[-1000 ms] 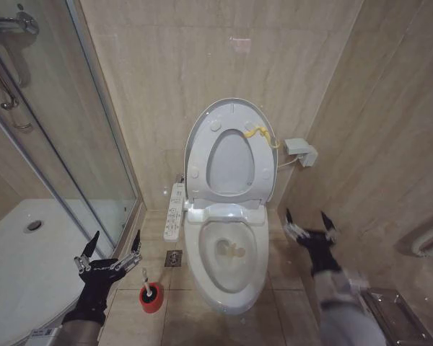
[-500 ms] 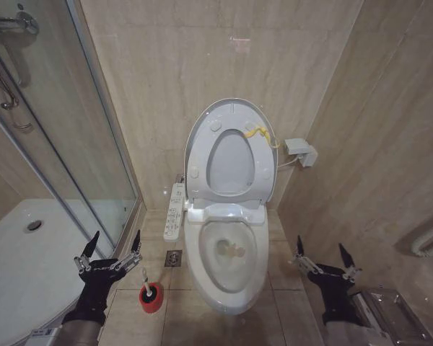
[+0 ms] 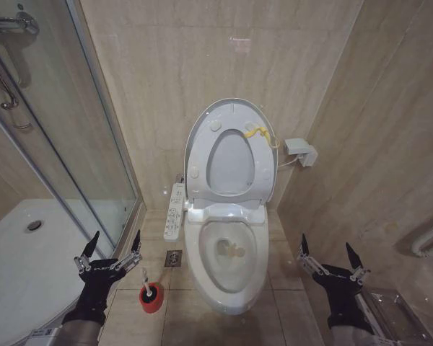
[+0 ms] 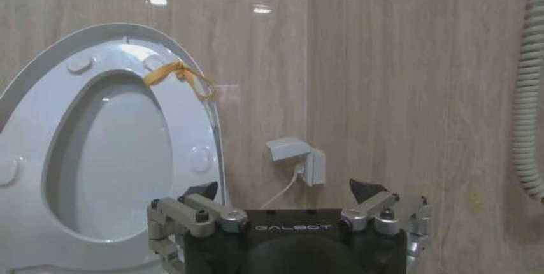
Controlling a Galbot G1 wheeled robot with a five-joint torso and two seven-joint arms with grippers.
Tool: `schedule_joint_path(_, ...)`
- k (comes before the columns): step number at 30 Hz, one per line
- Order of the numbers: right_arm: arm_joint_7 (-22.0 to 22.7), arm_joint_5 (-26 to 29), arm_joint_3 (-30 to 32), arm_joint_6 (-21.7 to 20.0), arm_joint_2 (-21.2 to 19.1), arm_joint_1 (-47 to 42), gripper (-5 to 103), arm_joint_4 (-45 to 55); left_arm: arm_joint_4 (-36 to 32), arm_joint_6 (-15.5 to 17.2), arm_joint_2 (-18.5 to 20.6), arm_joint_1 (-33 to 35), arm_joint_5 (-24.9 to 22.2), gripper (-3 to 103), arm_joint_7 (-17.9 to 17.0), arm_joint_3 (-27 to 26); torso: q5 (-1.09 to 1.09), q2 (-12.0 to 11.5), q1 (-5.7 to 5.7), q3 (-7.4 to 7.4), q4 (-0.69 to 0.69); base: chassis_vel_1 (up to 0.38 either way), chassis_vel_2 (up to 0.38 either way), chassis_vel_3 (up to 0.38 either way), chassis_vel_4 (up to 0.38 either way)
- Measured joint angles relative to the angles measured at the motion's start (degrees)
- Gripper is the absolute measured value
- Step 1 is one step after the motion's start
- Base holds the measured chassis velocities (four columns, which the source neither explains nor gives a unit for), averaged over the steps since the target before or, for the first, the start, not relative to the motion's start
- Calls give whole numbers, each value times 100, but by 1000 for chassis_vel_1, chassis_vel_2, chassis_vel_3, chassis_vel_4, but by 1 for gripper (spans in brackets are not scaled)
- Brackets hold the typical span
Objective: Open the toilet lid, clean the toilet bowl with a toilet brush, close the toilet lid, and flush.
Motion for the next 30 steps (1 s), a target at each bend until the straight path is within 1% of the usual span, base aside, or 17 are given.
schedule_joint_path(30,4,22,-9,-15,-18,23,100,-23,0,0,0,0,0,100,0,0,0,0,0,0,0,0,0,0,0)
